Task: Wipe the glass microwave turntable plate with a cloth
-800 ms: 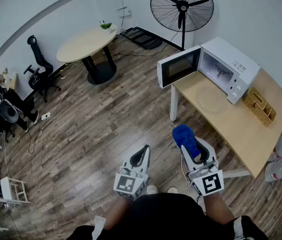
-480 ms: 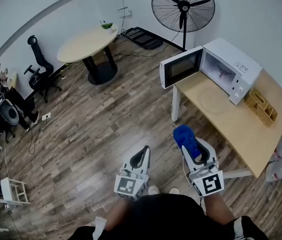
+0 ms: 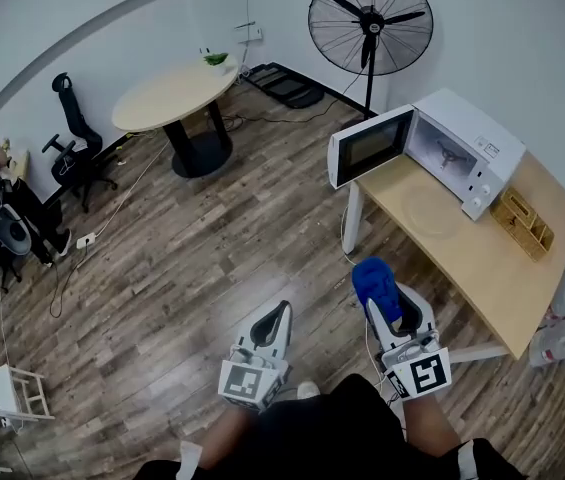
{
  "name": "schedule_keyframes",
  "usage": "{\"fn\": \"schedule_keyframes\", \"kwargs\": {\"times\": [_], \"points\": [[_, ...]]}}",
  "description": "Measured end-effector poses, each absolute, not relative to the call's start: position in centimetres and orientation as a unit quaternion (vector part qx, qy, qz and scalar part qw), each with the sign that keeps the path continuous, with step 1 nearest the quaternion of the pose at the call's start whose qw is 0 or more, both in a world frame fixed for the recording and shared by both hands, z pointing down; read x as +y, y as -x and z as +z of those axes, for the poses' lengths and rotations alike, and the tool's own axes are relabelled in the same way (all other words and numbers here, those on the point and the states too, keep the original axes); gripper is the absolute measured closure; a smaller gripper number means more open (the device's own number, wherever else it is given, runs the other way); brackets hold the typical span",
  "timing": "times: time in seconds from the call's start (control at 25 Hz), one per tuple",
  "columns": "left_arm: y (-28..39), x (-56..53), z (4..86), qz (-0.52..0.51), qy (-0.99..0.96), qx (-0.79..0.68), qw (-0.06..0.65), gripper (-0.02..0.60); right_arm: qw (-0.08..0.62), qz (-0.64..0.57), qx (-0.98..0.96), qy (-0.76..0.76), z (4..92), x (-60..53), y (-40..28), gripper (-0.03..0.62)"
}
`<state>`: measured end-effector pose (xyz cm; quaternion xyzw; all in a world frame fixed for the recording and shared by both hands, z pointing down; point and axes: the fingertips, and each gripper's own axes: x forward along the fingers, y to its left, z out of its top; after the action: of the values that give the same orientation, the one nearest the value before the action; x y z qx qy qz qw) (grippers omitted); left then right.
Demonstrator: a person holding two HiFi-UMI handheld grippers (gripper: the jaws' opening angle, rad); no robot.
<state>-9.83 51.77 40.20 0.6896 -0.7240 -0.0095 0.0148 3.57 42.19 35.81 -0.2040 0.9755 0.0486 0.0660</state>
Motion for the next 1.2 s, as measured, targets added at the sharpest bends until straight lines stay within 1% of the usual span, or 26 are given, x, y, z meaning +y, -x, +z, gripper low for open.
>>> {"fn": "schedule_keyframes", "kwargs": {"times": [0.2, 0.4, 0.52, 0.68, 0.88, 1.04, 1.2], "points": [[10.8, 50.9, 40.4, -0.012, -0.695, -0.719, 0.019, 0.58, 0.067, 0.051, 0.972, 0.22, 35.4, 40.1, -3.3, 0.441], [12.1, 48.7, 41.3, -0.019, -0.699, -0.714, 0.034, 0.58, 0.025, 0.055, 0.966, 0.253, 36.4, 37.7, -1.9, 0.441], [12.4, 46.2, 41.7, -0.014, -0.707, -0.706, 0.037, 0.58, 0.021, 0.044, 0.965, 0.258, 37.0, 35.5, -1.3, 0.441], [12.9, 41.9, 41.8, -0.01, -0.716, -0.697, 0.031, 0.58, 0.021, 0.043, 0.967, 0.252, 37.6, 31.8, -0.6, 0.441], [14.2, 35.8, 42.0, 0.0, -0.723, -0.689, 0.041, 0.58, 0.016, 0.038, 0.965, 0.259, 38.1, 25.9, 0.6, 0.441], [14.3, 29.7, 41.8, 0.005, -0.73, -0.682, 0.034, 0.58, 0.015, 0.036, 0.963, 0.268, 38.1, 20.3, 0.6, 0.441], [14.5, 24.1, 41.2, 0.003, -0.731, -0.681, 0.042, 0.58, 0.011, 0.041, 0.963, 0.268, 37.8, 15.1, 1.0, 0.442]]}}
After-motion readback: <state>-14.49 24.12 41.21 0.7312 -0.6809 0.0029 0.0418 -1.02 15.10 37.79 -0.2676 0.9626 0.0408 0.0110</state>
